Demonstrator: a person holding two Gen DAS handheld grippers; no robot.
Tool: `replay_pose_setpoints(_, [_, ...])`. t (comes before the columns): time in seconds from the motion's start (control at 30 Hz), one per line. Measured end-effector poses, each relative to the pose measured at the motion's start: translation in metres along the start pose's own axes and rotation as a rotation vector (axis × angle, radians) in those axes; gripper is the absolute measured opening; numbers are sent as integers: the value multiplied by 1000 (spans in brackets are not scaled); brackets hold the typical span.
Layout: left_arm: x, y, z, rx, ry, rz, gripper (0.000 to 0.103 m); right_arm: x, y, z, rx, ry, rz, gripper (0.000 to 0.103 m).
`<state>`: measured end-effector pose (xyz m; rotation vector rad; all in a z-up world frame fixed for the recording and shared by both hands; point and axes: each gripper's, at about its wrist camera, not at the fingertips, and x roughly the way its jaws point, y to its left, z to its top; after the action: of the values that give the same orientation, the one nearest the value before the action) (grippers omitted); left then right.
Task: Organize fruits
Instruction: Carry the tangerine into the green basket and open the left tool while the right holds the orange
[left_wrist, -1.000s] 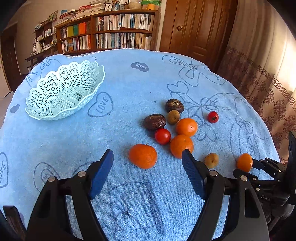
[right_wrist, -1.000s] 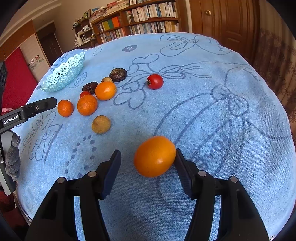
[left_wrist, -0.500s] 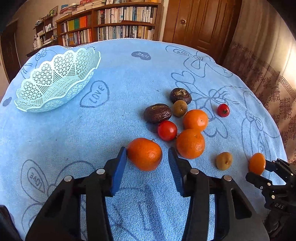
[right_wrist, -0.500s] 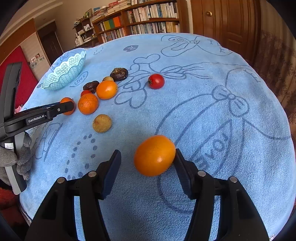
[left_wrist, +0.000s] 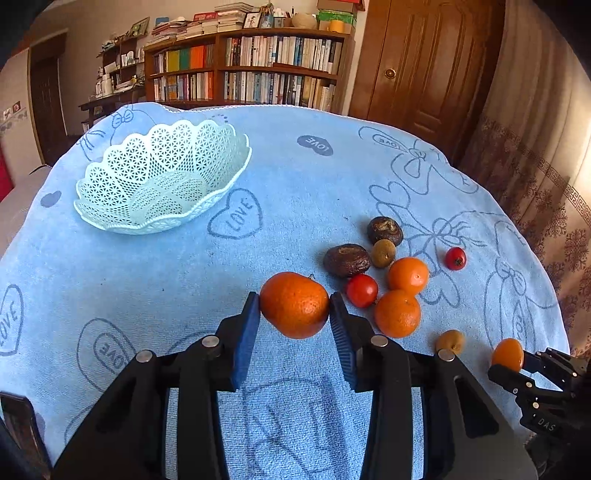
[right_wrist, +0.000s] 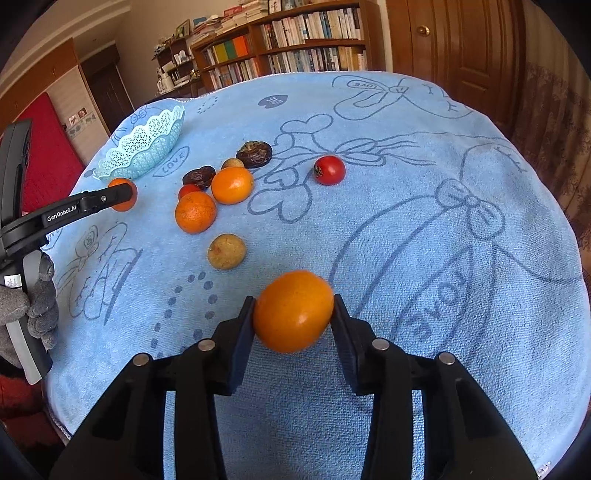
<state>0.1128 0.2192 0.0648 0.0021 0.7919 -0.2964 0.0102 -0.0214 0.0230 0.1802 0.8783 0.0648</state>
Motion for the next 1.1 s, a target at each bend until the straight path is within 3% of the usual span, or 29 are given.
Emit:
replay_pose_setpoints(0.43, [8,57,63,-183,-127,187,40,-11,19,7,-25,-35,25,41])
replay_pose_setpoints(0.7, [31,87,85,-254,-110,252,40,-14,31,14,-43,-46,39,41])
replay_pose_setpoints(0.93, [51,100,85,-267,-75,286,40,-11,39,17,-57,-40,47,41])
replay_pose_setpoints(1.0, [50,103,83,-283,-83,296,49,-10,41,18,-56,-37,52,41])
replay_pose_setpoints(1.07, [43,103,82,-297,-108,307,72,-9,43,20,-59,-36,57,41])
replay_pose_setpoints(1.1, [38,103,82,-300,-124,312,75,-9,45,21,-62,-37,59,41])
